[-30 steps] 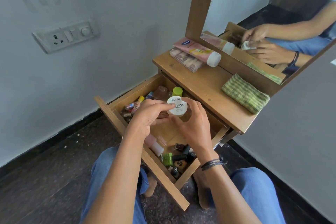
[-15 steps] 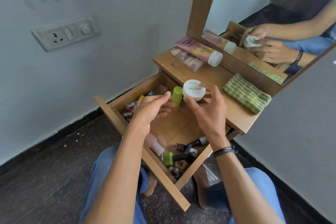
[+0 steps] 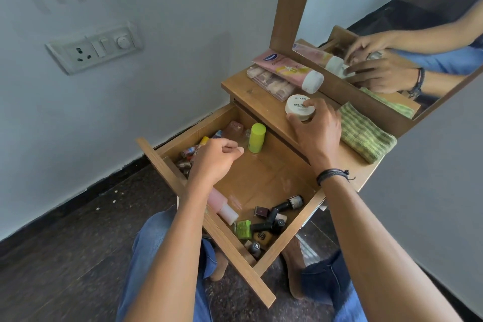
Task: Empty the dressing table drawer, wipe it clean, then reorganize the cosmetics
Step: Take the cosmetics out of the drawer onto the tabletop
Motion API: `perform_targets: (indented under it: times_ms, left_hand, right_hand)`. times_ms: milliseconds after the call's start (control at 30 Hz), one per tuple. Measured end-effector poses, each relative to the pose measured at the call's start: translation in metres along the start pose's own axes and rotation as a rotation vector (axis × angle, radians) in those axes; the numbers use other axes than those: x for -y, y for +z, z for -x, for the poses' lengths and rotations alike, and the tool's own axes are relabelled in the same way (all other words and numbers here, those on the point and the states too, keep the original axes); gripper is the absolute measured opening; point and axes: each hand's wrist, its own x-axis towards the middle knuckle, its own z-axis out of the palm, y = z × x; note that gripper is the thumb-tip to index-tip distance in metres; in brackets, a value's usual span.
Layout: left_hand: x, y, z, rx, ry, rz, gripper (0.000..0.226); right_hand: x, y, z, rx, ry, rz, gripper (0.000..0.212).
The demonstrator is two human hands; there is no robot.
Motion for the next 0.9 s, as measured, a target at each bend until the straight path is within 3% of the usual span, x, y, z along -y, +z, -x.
perform_targets:
  times_ms: [267,500,633,733,900]
  left_hand:
    - [-0.002,0.0,0.004,0.076,-0.01,-0.273,0.039]
    - [0.009,-0.009,0.006,0.085,-0.033,-0.421,0.036]
    - [0.012,-0.008,0.003,0.132,-0.059,-0.418,0.036]
    - [0.008,-0.005,0.002,0.125,-0.051,-0.383,0.028]
    - [0.009,-0.003,0.001,0.097,-0.034,-0.428,0.042]
  right_hand:
    - [-0.003,0.004,0.003,-0.04,-0.07,0.037,0.038]
    - [0.0,0.0,0.011,-0.133,-0.078,-0.092,0.027]
    - [0.008,0.004,0.042,-0.224,-0.352,-0.132,0.014]
    - [0.016,0.019,0.072,-0.096,-0.455,-0.099,0.014]
    - [0.025,0.042,0.086,0.2,-0.12,0.169,0.03]
